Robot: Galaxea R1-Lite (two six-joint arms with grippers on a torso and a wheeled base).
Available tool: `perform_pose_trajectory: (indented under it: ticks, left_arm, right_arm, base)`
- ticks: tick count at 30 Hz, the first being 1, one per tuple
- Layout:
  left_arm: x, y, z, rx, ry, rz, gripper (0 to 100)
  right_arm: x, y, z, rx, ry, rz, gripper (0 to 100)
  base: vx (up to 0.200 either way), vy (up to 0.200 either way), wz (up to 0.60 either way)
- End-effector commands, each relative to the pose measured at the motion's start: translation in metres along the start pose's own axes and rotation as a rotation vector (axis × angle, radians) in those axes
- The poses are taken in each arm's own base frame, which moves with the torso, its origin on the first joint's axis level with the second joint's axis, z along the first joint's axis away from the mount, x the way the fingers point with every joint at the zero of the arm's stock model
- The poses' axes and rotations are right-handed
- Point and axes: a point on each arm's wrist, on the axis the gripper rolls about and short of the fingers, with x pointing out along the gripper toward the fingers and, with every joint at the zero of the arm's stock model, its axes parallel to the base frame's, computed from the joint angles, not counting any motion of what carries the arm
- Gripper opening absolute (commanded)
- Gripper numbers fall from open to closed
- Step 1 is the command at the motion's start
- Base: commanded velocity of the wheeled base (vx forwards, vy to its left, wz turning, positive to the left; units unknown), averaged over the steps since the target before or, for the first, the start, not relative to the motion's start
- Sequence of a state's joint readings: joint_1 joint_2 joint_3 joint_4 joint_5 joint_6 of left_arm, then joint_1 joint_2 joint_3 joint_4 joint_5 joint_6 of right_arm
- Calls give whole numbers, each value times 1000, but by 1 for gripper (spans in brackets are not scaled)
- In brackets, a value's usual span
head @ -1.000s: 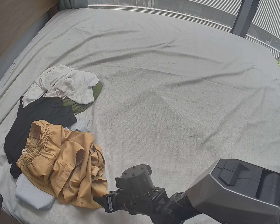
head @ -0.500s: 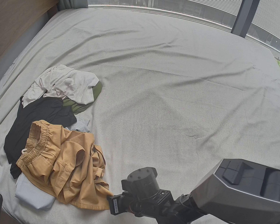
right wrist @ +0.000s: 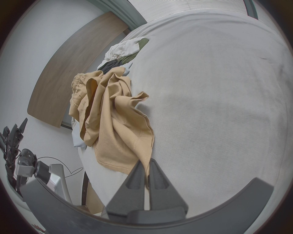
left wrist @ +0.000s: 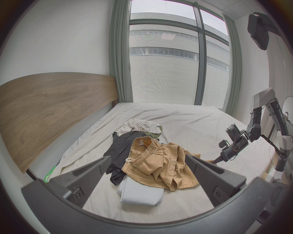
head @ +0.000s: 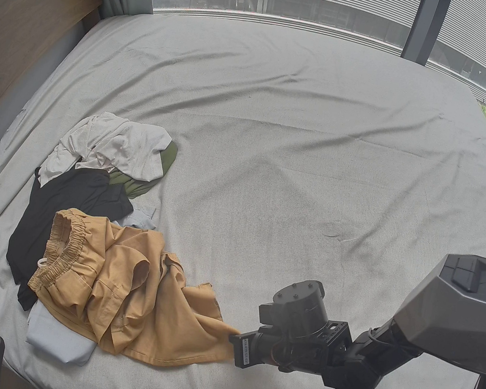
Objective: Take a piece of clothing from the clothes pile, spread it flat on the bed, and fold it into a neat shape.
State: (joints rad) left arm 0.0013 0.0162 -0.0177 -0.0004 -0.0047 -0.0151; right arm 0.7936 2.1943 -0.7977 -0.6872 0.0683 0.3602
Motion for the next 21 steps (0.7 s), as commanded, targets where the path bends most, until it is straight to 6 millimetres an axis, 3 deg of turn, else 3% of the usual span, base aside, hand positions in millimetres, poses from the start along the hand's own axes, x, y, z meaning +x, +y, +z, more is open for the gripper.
perform_pose_trajectory:
  ticks: [1,21]
  left_arm:
    - [0,0,-5,1,2,-1,100]
    - [0,0,-5,3,0,-1,100]
  right_arm:
    - [-19,-6,6,18,-28,-12,0]
    - [-70,-40,-7,96,-28,-103,0]
  base:
    - [0,0,0]
    - [0,0,0]
